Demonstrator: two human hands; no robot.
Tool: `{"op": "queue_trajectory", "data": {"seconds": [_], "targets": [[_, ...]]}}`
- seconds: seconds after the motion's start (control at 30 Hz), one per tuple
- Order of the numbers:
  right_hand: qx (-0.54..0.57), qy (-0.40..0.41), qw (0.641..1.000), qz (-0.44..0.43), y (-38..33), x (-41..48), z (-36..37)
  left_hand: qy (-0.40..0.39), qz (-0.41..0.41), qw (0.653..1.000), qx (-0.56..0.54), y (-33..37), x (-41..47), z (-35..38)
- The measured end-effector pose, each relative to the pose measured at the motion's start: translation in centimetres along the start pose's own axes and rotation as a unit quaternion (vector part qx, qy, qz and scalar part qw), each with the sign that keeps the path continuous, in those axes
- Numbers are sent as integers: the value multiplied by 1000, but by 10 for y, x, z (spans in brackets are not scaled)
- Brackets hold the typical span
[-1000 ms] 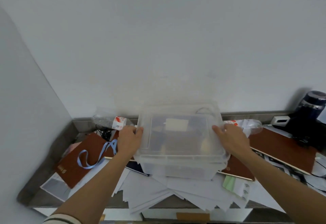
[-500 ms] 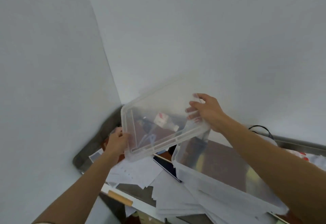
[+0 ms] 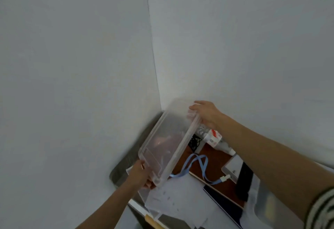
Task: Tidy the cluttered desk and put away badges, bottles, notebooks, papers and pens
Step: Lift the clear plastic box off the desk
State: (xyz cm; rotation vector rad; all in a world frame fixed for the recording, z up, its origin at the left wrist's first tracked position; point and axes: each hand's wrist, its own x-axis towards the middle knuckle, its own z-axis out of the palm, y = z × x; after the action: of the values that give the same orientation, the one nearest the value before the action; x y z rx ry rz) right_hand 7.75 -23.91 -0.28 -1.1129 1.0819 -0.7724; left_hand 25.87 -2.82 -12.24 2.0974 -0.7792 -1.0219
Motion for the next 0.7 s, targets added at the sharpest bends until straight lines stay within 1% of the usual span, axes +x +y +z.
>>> {"op": "queue_trajectory", "data": {"seconds": [0.07, 0.1, 0.13, 0.2, 0.27, 0.3, 0.33, 0.4, 0.47, 0.5, 0.53, 0.57, 0.6, 0.67, 0.7], "targets": [[15, 19, 1000, -18, 3, 18, 8, -19, 5, 1000, 10, -1, 10, 0], [4, 35, 999, -27, 5, 24, 8, -30, 10, 999, 14, -1, 17, 0], [-33, 53, 997, -39, 8, 31, 6, -45, 14, 999, 21, -1, 22, 1], [-173, 83, 979, -66, 11, 32, -2, -71, 27, 996, 49, -5, 32, 2], [-324, 93, 938, -77, 17, 31, -17, -88, 51, 991, 82, -10, 40, 7], [-383, 85, 917, -78, 18, 26, -24, -88, 69, 987, 114, -11, 41, 8], [-430, 75, 896, -80, 20, 23, -34, -74, 99, 979, 163, -12, 43, 10], [-494, 77, 861, -96, 20, 12, -52, -37, 151, 951, 268, -13, 45, 13], [-534, 87, 833, -117, 20, 0, -67, -4, 204, 922, 329, -6, 41, 14], [-549, 91, 821, -125, 19, -8, -75, 14, 232, 913, 334, -1, 39, 17], [-560, 95, 812, -137, 19, -15, -83, 31, 278, 904, 323, 5, 36, 21], [-570, 97, 804, -141, 20, -23, -89, 28, 324, 896, 304, 12, 32, 27], [-577, 99, 797, -146, 22, -30, -97, 17, 361, 881, 306, 21, 26, 35], [-590, 108, 786, -151, 26, -46, -112, -1, 431, 841, 329, 44, 3, 57], [-597, 115, 780, -150, 28, -54, -121, -15, 465, 827, 314, 51, -4, 72]]}}
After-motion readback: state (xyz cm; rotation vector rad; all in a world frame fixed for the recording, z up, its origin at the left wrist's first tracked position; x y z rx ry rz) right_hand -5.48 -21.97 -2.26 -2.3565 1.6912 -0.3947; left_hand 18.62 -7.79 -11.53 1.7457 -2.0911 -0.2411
